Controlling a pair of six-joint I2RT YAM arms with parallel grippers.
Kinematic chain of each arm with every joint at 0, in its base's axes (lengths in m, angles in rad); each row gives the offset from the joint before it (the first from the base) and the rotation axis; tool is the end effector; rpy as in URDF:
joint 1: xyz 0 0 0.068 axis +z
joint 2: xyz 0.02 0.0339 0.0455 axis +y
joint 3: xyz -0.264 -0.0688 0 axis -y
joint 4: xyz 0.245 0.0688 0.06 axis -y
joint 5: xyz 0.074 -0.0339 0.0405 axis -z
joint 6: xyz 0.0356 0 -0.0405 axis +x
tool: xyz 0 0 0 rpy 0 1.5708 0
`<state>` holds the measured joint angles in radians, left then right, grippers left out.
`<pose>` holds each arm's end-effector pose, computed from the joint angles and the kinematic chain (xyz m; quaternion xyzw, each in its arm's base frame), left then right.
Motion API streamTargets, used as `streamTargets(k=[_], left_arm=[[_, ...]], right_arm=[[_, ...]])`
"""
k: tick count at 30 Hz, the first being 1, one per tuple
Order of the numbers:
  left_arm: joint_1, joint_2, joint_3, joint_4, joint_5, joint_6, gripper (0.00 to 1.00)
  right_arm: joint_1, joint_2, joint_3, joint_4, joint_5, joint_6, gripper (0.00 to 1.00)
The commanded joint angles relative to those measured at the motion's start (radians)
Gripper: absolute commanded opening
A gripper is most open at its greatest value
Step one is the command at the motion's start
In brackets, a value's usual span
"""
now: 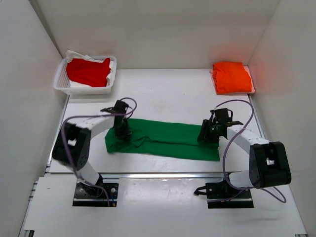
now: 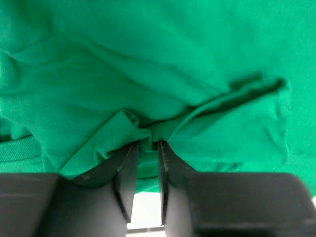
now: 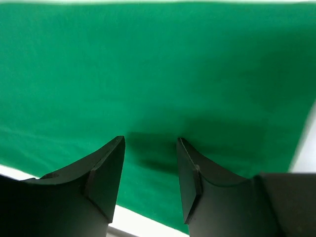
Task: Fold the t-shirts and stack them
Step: Rotate the tshirt 90 degrees
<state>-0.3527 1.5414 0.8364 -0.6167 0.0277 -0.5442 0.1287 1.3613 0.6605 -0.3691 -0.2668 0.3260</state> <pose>0.2481 -0.0924 0.1581 -0.0931 0.9878 -0.0662 0.1060 0.2399 0.0405 0.1646 0.0618 0.9588 0.1809 0.2103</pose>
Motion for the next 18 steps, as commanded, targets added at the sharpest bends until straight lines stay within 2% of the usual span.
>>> streamTargets(k=[1,5,7,9,11,12,14,15,16,17,18], left_arm=[[-0.011,0.193,0.204,0.009,-0.072,0.024,0.31],[-0.005,0.382,0.383,0.021,-0.029,0.032,0.28],[0.000,0.494,0.552,-0.004,-0.006,0.047,0.28],[-0.017,0.618,0.751,-0.093,-0.002,0.070,0.27],[-0.028,0.806,1.066,-0.242,-0.009,0.108,0.26],[-0.035,0.851,1.155,-0.276,-0.008,0.112,0.26],[-0.040,1.006,1.536,-0.376,0.006,0.134,0.26],[-0.039,1.124,1.648,-0.446,0.030,0.132,0.27],[-0.032,1.225,1.851,-0.490,0.066,0.122,0.27],[-0.023,1.288,1.960,-0.491,0.084,0.101,0.28],[-0.020,1.289,1.966,-0.482,0.112,0.093,0.28]], right_arm=[[0.050,0.007,-0.018,-0.066,0.029,0.067,0.43],[0.181,-0.059,-0.068,-0.126,0.080,0.174,0.42],[0.251,-0.144,-0.145,-0.096,0.080,0.255,0.41],[0.381,-0.201,-0.191,-0.032,0.084,0.388,0.39],[0.470,-0.255,-0.246,0.062,0.112,0.487,0.38],[0.532,-0.264,-0.271,0.117,0.126,0.546,0.38],[0.607,-0.289,-0.323,0.229,0.144,0.599,0.37],[0.647,-0.292,-0.343,0.283,0.159,0.623,0.38],[0.673,-0.271,-0.352,0.314,0.156,0.613,0.40],[0.667,-0.231,-0.342,0.349,0.144,0.608,0.41],[0.680,-0.206,-0.337,0.390,0.140,0.587,0.42]])
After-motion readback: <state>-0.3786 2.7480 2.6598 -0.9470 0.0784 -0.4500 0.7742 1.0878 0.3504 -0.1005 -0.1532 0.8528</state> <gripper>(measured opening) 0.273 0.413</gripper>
